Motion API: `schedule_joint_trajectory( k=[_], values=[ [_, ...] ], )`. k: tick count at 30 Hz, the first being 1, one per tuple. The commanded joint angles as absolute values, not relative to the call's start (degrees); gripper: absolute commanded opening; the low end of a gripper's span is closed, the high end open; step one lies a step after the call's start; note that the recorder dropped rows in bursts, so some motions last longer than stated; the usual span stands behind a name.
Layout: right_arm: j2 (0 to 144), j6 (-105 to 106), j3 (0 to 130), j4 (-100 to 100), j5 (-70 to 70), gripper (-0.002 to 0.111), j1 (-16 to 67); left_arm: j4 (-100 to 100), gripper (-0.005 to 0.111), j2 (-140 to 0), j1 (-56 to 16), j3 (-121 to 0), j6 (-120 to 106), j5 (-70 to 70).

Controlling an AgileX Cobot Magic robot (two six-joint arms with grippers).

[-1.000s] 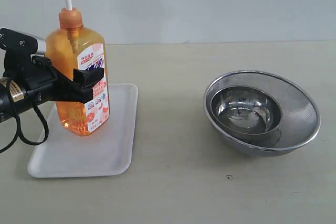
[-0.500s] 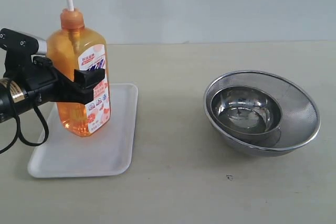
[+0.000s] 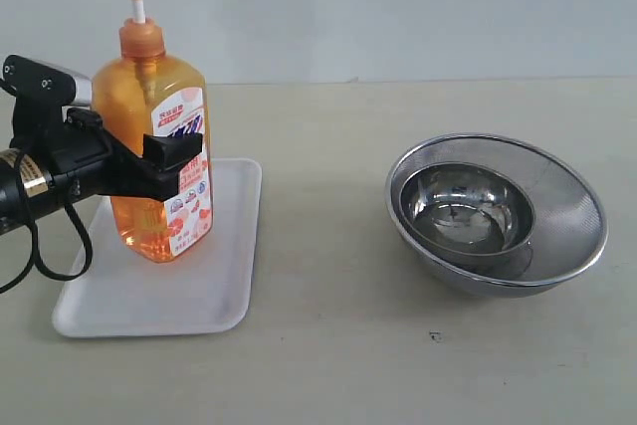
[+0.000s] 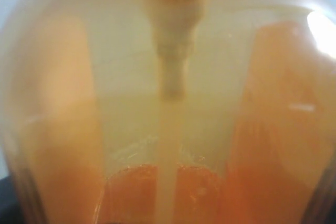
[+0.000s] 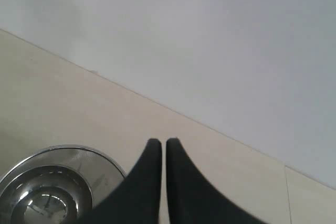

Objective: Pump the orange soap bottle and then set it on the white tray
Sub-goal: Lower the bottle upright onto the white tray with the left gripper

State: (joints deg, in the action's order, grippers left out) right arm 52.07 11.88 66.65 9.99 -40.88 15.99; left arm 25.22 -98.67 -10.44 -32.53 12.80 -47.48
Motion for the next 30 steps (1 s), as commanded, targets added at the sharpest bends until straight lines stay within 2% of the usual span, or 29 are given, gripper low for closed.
schedule_joint_trajectory(
  k=[1, 4, 10, 13, 30],
  values=[
    [52.0, 12.2, 66.3, 10.0, -40.2, 0.0, 15.8, 24.7, 0.006, -98.0, -10.3, -33.3, 13.3, -52.7],
    [52.0, 12.2, 66.3, 10.0, -40.2, 0.0, 15.8, 24.7, 0.019, -98.0, -10.3, -33.3, 13.3, -52.7],
    [52.0, 12.4, 66.3, 10.0, -40.2, 0.0, 15.8, 24.5, 0.057, -98.0, -10.3, -33.3, 14.6, -52.7],
    [52.0, 12.4, 66.3, 10.0, -40.2, 0.0, 15.8, 24.4, 0.07, -98.0, -10.3, -33.3, 15.9, -52.7],
    [52.0, 12.5, 66.3, 10.0, -40.4, 0.0, 15.8, 25.3, 0.072, -97.2, -10.3, -33.3, 18.4, -52.7]
  ],
)
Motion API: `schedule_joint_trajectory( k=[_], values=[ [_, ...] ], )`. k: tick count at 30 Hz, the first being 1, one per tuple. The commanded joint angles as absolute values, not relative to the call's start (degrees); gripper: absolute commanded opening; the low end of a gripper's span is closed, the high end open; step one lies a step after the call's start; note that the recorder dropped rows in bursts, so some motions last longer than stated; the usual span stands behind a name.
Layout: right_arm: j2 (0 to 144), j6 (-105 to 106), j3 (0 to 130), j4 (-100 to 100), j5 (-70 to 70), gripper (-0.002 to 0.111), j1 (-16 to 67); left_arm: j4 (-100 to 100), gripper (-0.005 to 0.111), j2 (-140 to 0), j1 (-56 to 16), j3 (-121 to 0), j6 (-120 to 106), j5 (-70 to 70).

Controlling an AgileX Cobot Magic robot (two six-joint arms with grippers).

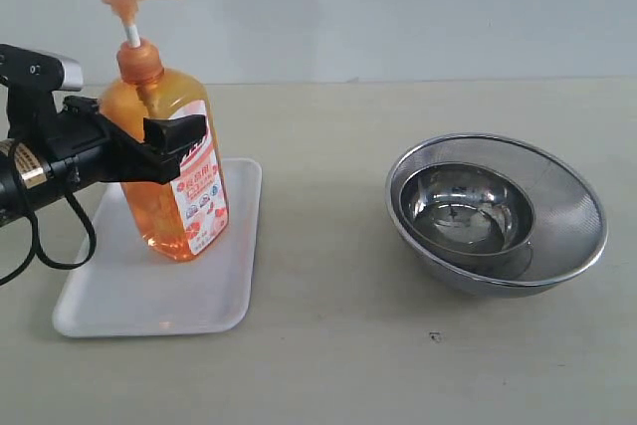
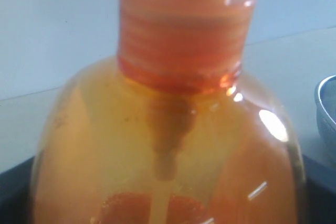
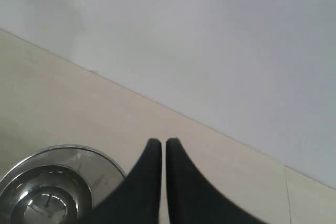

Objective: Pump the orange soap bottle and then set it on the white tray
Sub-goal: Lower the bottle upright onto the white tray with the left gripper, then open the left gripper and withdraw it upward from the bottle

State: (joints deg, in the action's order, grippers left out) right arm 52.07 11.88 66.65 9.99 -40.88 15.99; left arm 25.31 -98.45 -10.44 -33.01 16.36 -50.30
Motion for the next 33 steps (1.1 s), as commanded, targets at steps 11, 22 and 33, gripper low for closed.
schedule_joint_trajectory(
  k=[11, 22, 33],
  values=[
    [52.0, 12.5, 66.3, 10.0, -40.2, 0.0, 15.8, 25.4, 0.072, -90.7, -10.3, -33.3, 18.7, -46.3],
    [52.0, 12.5, 66.3, 10.0, -40.2, 0.0, 15.8, 27.2, 0.072, -87.0, -10.3, -33.3, 24.0, -46.9],
    [52.0, 12.5, 66.3, 10.0, -40.5, 0.0, 15.8, 28.2, 0.072, -87.0, -10.3, -33.3, 25.1, -44.1]
  ],
)
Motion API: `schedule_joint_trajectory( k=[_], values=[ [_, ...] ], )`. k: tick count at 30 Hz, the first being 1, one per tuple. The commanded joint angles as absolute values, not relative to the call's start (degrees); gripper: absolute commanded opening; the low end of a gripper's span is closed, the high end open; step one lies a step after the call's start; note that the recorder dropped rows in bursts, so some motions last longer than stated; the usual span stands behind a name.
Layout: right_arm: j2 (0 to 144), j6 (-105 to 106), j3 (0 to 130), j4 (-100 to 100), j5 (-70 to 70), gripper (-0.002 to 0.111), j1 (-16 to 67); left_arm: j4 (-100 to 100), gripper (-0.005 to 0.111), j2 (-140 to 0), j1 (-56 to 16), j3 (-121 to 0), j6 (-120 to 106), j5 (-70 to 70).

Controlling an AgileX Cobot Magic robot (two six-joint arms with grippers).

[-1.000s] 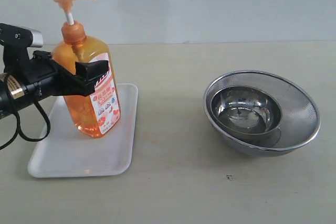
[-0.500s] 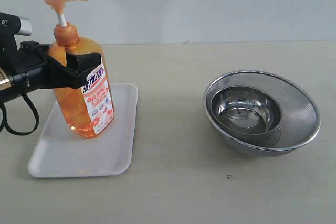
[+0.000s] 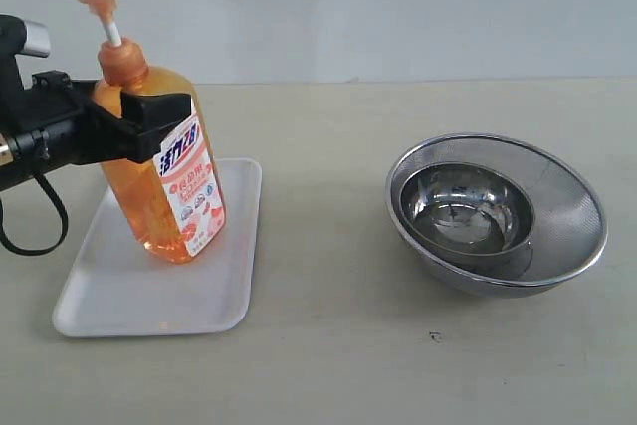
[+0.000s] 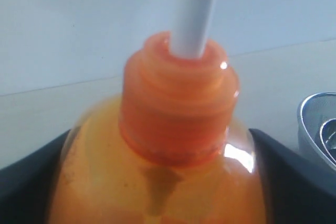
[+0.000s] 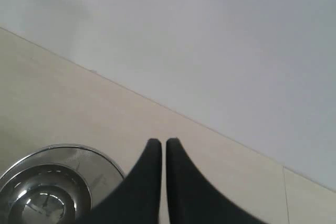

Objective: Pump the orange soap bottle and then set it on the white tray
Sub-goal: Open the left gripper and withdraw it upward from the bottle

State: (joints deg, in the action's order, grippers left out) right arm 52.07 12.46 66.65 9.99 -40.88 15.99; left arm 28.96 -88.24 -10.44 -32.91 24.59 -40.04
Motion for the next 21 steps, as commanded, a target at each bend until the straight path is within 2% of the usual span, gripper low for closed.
schedule_joint_trajectory(
  k=[1, 5, 10, 16, 21],
  values=[
    [52.0, 12.5, 66.3, 10.0, -40.5, 0.0, 15.8, 28.2, 0.072, -87.0, -10.3, -33.3, 25.1, -44.1],
    [52.0, 12.5, 66.3, 10.0, -40.5, 0.0, 15.8, 28.2, 0.072, -87.0, -10.3, -33.3, 26.4, -44.1],
    [52.0, 12.5, 66.3, 10.0, -40.5, 0.0, 15.8, 28.0, 0.087, -87.0, -10.3, -33.3, 30.5, -42.8],
    [52.0, 12.5, 66.3, 10.0, -40.6, 0.0, 15.8, 28.1, 0.086, -86.7, -10.3, -33.3, 31.3, -42.8],
    [52.0, 12.5, 66.3, 10.0, -40.6, 0.0, 15.8, 28.1, 0.086, -81.3, -10.3, -33.3, 31.3, -41.7]
  ],
)
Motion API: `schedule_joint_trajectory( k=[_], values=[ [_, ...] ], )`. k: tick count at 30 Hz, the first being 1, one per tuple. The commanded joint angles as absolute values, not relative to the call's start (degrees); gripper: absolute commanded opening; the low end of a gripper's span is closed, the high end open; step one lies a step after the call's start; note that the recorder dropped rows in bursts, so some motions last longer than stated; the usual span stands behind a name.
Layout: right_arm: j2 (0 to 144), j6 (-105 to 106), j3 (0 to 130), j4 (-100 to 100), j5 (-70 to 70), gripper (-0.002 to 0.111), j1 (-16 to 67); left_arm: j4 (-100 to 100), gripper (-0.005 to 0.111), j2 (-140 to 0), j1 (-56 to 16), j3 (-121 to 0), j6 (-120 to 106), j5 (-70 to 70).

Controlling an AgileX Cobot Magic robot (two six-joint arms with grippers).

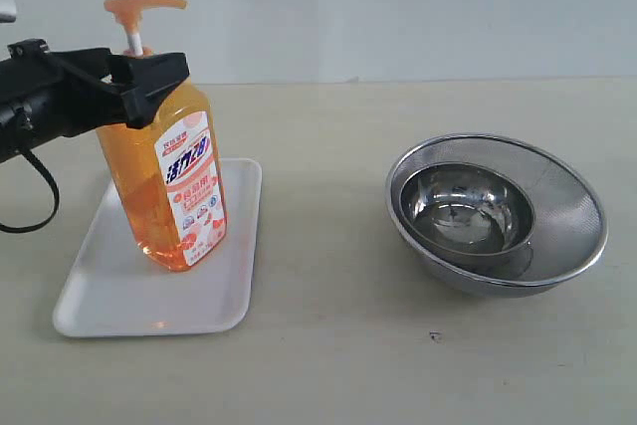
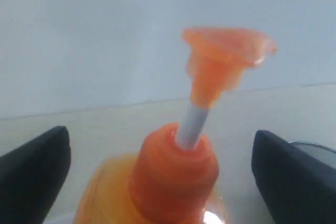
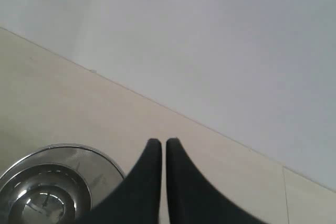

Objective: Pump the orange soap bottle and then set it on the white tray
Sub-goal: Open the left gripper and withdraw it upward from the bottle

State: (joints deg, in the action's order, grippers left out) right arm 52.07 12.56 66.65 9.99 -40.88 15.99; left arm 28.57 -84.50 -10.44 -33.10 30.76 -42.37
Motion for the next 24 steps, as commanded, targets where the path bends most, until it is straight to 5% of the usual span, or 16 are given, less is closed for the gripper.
schedule_joint_trajectory(
  k=[1, 24],
  values=[
    [52.0, 12.5, 66.3, 10.0, -40.6, 0.0, 15.8, 28.4, 0.086, -79.5, -10.3, -33.3, 32.3, -38.9],
    [52.0, 12.5, 66.3, 10.9, -40.4, 0.0, 15.8, 60.0, 0.076, -65.3, -10.3, -33.3, 61.8, -32.4]
  ],
)
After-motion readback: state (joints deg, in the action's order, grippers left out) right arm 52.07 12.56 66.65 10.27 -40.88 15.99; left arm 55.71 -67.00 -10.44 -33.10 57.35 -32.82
